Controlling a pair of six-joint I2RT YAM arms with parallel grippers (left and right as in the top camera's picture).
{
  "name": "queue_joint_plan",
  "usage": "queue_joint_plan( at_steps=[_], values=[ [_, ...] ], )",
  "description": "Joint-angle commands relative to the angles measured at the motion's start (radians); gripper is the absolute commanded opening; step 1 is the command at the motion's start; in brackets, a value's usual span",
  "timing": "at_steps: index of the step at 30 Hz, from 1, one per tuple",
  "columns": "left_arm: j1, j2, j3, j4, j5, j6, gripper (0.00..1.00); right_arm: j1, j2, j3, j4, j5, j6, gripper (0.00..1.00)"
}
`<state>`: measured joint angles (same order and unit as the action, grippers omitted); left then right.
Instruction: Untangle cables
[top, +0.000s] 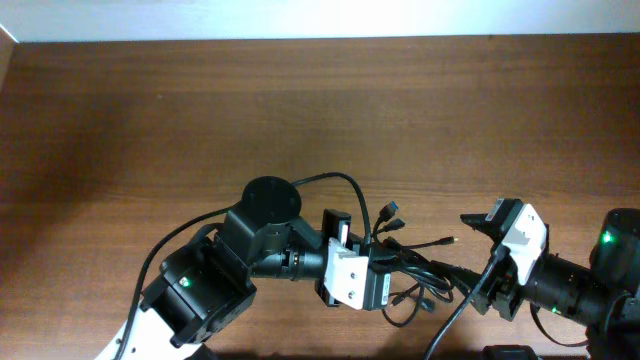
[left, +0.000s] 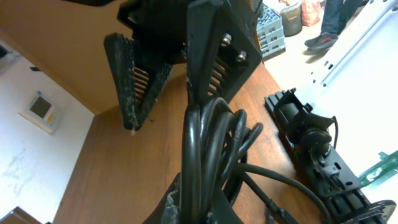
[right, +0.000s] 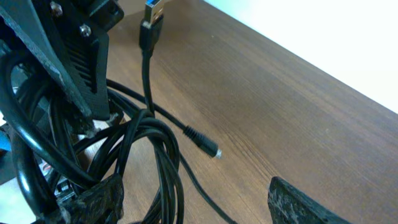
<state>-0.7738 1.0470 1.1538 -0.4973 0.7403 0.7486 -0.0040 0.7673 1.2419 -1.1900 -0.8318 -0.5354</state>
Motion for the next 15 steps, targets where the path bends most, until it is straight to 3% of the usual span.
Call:
queue_joint_plan(
  at_steps=[1,15],
  values=[
    [-0.002,-0.012,0.012,0.029,-0.018,0.008,0.0,-0.003,-0.003,0.015,-0.011,0.0,-0.011,0.73],
    [-0.002,-0.013,0.012,0.079,-0.098,-0.068,0.0,-0.003,-0.003,0.015,-0.065,0.03,-0.011,0.73]
  ],
)
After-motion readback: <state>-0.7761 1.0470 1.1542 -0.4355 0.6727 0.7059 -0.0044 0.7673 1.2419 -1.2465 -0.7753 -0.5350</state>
